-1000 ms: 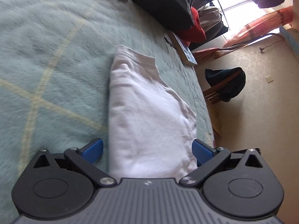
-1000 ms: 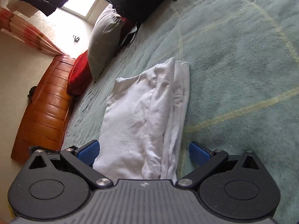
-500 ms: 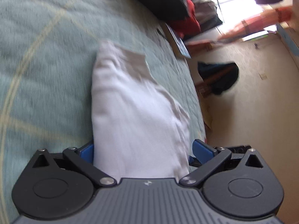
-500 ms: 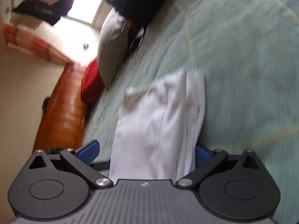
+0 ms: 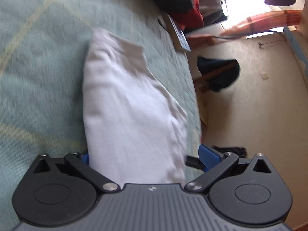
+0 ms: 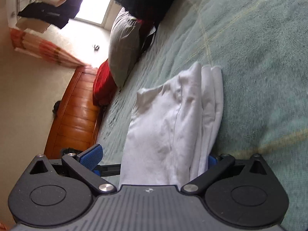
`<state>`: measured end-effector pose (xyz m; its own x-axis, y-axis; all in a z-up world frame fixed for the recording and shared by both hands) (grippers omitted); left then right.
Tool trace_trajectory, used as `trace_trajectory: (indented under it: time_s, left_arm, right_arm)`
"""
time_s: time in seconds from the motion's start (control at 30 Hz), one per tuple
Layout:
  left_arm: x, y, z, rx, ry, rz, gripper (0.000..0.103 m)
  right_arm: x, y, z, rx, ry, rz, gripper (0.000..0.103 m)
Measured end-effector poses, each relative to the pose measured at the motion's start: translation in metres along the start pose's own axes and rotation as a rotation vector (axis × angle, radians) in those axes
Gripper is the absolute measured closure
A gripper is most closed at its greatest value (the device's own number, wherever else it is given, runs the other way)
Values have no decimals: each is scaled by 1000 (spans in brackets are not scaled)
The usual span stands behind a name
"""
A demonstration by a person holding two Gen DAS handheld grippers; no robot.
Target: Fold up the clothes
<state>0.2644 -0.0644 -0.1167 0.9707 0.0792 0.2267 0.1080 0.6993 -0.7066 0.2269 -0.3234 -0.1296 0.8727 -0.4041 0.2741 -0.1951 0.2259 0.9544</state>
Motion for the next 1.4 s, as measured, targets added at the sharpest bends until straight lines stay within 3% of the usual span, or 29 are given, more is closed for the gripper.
trace_trajectory:
  time_s: [0.07, 0.27, 0.47, 0.67, 0.97, 1.4]
  left_arm:
    - [1, 1, -4, 7, 28, 8, 1]
    - [25, 5, -26, -12, 42, 70, 1]
    - [4, 0, -17, -25, 68, 13, 1]
    - [14, -3, -22, -11, 84, 64, 2]
    - [15, -14, 1, -77, 63, 35, 2]
    - [22, 7, 56, -39, -21, 36, 2]
  right_arm:
    - [-5, 2, -1, 8, 22, 25, 0]
    - [10, -5, -6, 43, -20, -30, 0]
    - [4, -3, -4, 52, -33, -42, 0]
    - [0, 7, -9, 19, -24, -28, 0]
    - [1, 31, -15, 19, 1, -9, 0]
    - [-2, 69, -64, 60, 114, 78, 0]
Point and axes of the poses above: each gripper's, at about its wrist camera, not at the fingertips, and z roughly against the way its jaws point, y to its left, x to its top, the point moved 5 cm from there along -z, roughly the way its jaws point, and after that the axes turned 15 degrees about x, right-handed, at the moved point
